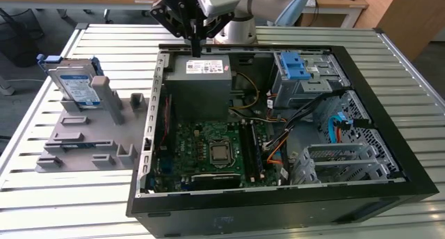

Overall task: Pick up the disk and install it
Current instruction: 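Reach for the disk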

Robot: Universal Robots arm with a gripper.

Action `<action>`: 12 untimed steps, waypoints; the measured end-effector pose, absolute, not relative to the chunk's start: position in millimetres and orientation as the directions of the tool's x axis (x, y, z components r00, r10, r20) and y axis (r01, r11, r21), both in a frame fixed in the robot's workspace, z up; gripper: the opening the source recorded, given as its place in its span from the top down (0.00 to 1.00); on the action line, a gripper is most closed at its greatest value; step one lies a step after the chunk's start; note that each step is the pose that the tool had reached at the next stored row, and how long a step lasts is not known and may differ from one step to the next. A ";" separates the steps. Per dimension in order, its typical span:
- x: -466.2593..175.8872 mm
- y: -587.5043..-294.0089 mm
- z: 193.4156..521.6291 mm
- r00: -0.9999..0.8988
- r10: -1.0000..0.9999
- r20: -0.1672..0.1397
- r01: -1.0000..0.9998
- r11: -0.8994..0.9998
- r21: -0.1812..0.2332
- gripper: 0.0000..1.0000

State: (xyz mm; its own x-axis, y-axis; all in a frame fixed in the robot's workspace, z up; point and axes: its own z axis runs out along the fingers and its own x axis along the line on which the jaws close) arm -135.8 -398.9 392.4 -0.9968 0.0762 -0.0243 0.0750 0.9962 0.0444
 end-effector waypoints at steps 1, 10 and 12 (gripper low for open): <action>-136.1 -398.9 392.3 -0.997 0.076 -0.024 0.075 0.996 0.044 0.89; -138.0 -398.9 392.1 -0.997 0.076 -0.024 0.075 0.996 0.044 0.89; -138.7 -398.9 392.1 -0.997 0.076 -0.024 0.075 0.996 0.044 0.89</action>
